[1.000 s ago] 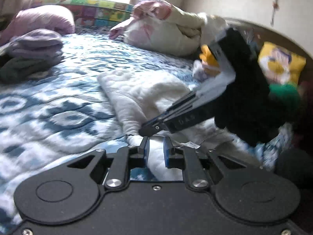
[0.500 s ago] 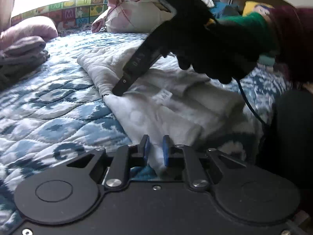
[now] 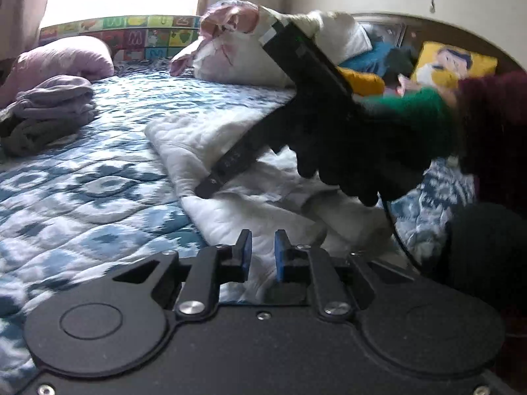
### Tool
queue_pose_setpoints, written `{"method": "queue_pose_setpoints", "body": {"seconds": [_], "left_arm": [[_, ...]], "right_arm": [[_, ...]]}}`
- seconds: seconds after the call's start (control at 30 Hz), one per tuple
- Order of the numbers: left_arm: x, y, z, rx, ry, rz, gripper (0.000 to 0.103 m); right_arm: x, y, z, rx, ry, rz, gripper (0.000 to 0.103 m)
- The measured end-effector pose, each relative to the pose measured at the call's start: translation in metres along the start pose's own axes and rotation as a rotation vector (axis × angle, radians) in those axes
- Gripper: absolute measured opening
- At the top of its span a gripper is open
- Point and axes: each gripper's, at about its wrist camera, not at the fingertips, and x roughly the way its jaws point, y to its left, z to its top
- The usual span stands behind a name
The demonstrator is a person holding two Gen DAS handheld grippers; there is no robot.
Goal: Fold clothes
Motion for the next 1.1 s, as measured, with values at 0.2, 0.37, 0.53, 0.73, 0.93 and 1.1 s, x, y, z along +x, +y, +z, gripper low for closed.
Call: {"method": "queue_pose_setpoints", "body": {"seconds": [0.2, 0.37, 0.53, 0.73, 0.93, 1.1], "left_arm": [[0.030, -0.018, 0.000, 0.088, 0.068, -0.045, 0.010], [0.042, -0.010, -0.014, 0.057, 0.090, -0.057, 0.010], [0.034, -0.002, -0.016, 0.016, 0.056, -0.105, 0.010], [-0.006, 0.002, -0.001, 0.003, -0.009, -0.165, 0.015], [-0.044, 0.026, 0.012, -0.085, -0.122, -0.159, 0.015], [-0.027, 0.048, 0.019, -0.208, -0.112, -0.143, 0.015]], "right_arm": [[0.000, -0.002, -0.001, 0.015, -0.008, 0.006, 0.007], [0.001, -0.006, -0.002, 0.025, -0.012, 0.028, 0.007], [0.000, -0.010, -0.004, 0.063, -0.026, 0.040, 0.006], [-0.034, 0.005, 0.001, 0.076, -0.114, 0.024, 0.018], [-0.084, 0.006, -0.010, 0.129, -0.277, 0.048, 0.020], [-0.105, 0.016, -0.029, 0.108, -0.327, 0.049, 0.023]]}}
